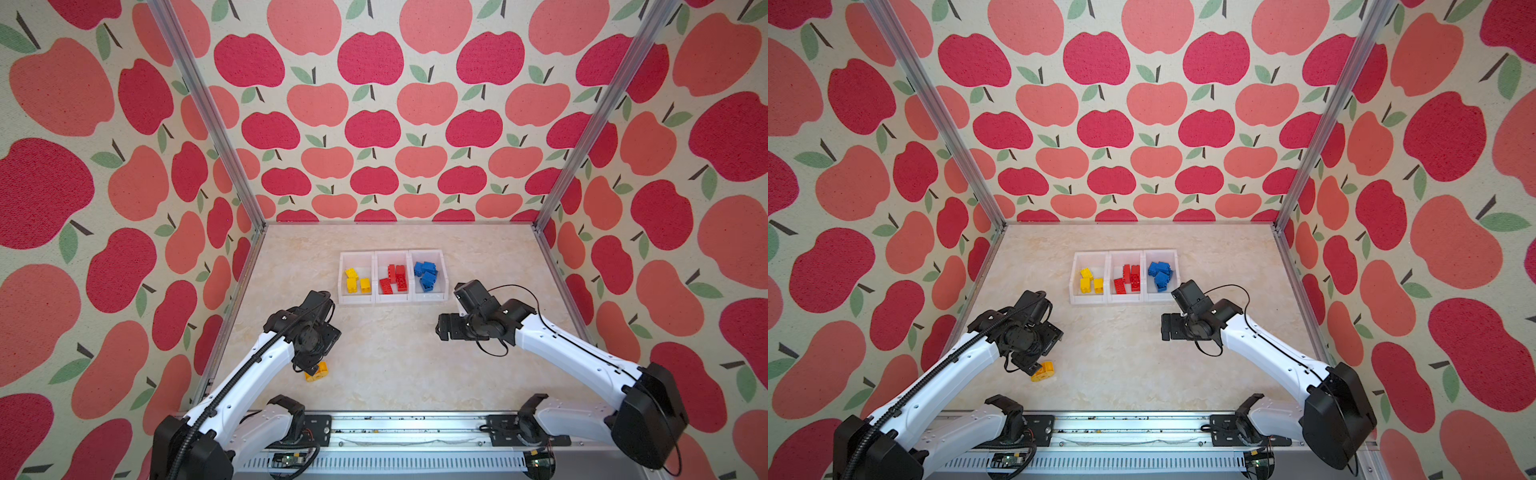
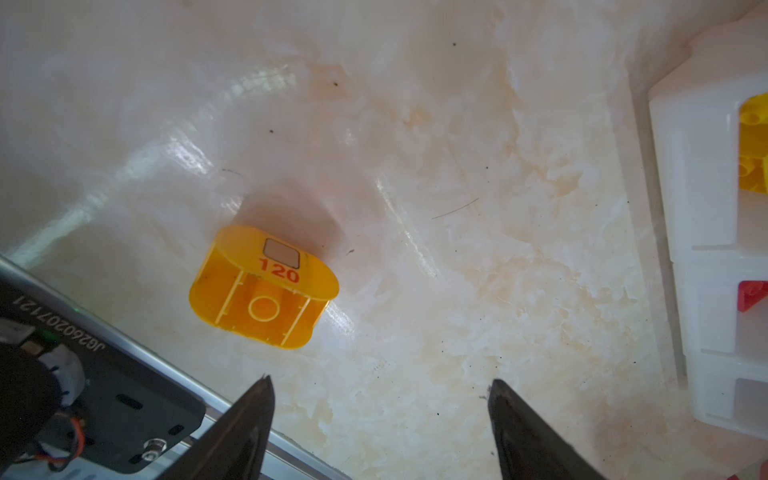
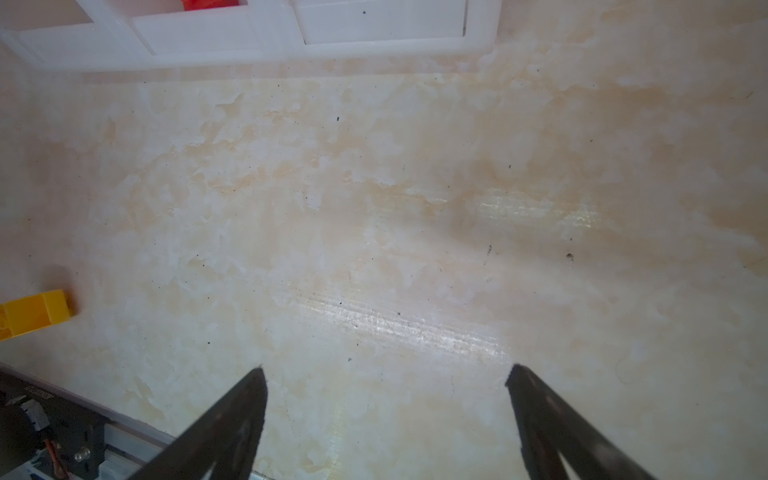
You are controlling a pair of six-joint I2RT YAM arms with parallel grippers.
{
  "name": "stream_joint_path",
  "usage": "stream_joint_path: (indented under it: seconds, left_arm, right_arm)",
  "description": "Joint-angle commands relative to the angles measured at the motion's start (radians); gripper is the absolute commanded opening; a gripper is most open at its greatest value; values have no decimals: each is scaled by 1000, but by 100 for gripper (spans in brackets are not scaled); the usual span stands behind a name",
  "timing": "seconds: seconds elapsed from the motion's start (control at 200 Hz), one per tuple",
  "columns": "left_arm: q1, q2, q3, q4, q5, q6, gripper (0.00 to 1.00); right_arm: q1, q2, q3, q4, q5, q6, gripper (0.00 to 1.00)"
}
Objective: Sort the legos into containers by color
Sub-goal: 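Lower the left gripper onto the yellow brick and close on it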
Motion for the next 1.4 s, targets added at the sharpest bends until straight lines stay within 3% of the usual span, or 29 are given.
stream_joint_path:
  seconds: [0.0, 0.355, 0.975, 1.396]
  left_arm:
    - [4, -47, -6, -164, 7, -273, 82]
    - [6, -45, -81, -149, 24, -478, 80]
    - [61, 11, -150, -58, 1, -643, 81]
    - [117, 72, -180, 22, -17, -656, 81]
  right_arm:
    - [-9, 5, 31, -18, -17, -29, 93]
    - [-12, 14, 42, -21, -23, -34, 94]
    - [-22, 38, 51, -31, -37, -41, 95]
    - [-22, 58, 67, -39, -43, -46, 95]
